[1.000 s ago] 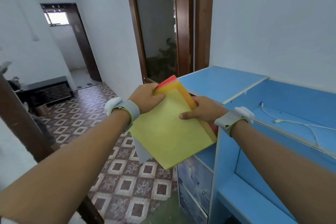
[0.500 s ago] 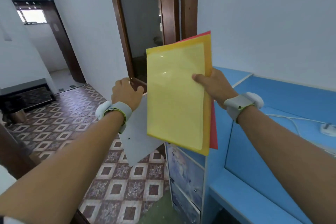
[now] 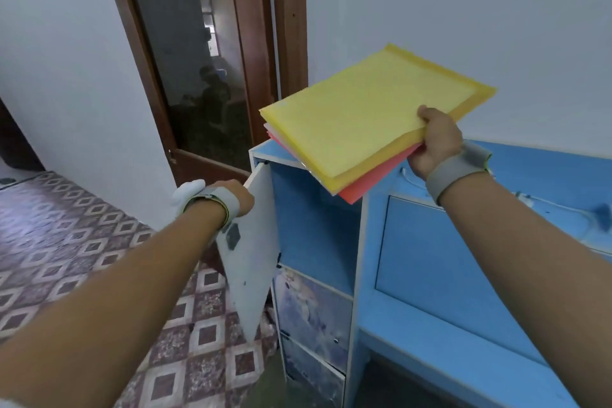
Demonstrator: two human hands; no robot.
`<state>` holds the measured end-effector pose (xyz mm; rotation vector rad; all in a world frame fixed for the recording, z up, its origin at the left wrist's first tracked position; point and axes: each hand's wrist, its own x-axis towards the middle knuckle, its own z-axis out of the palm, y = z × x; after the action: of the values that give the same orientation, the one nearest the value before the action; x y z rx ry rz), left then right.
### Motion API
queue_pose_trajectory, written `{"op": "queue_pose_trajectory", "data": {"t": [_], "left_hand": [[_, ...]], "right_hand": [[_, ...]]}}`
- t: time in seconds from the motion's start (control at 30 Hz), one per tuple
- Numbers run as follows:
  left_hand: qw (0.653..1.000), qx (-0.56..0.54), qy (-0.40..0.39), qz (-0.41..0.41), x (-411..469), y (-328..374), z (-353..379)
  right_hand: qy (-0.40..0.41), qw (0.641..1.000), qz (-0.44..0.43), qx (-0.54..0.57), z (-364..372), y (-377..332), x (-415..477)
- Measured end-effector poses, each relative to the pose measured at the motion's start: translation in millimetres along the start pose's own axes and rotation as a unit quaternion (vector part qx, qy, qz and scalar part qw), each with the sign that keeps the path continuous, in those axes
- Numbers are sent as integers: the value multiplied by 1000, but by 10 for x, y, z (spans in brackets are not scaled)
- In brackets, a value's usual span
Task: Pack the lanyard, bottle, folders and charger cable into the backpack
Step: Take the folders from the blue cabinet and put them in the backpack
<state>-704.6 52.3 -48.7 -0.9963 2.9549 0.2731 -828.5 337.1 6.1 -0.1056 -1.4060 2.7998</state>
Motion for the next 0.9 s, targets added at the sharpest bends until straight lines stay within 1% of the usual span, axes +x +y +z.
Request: {"op": "queue_pose_trajectory", "data": {"t": [0.07,0.13,0.17,0.2,0.27,0.3,0.4,0.47,0.5,0.6,0.7,0.77,0.87,0.9], "left_hand": [[994,-64,-68,48,-73,201,27],[975,-178,-127,44,-146,425,153],[966,-216,-129,56,-122,533,237],[964,-229,-118,68,-96,621,299],[965,-247,-60,63,37,766,472],[966,-252,-30,56,78,774,526],[979,-174,-18,105,-32,908,542],[981,-136,2,135,-41,1012,607],[981,-136,-4,138,-58,1033,647],[970,-122,-26,207,27,1088,806],[956,-154,-30,249,102,1143,914],[952,-158,-34,260,138,1147,963],[949,-213,-58,226,167,1105,983],[948,-204,-91,227,73,1148,943]], "right_hand": [[15,999,7,37,19,34,-53],[20,998,20,64,13,41,-94],[21,997,27,72,-2,31,-122],[24,997,23,70,-12,30,-133],[32,997,10,71,-53,1,-155],[31,997,13,66,-42,11,-180],[45,998,2,48,-92,34,-190],[54,997,9,45,-129,60,-199],[57,997,12,46,-156,78,-189],[61,997,19,45,-226,119,-176],[67,996,31,42,-320,106,-165],[62,997,33,43,-374,84,-166],[50,997,33,41,-457,33,-178],[49,998,30,40,-543,-37,-185]]}}
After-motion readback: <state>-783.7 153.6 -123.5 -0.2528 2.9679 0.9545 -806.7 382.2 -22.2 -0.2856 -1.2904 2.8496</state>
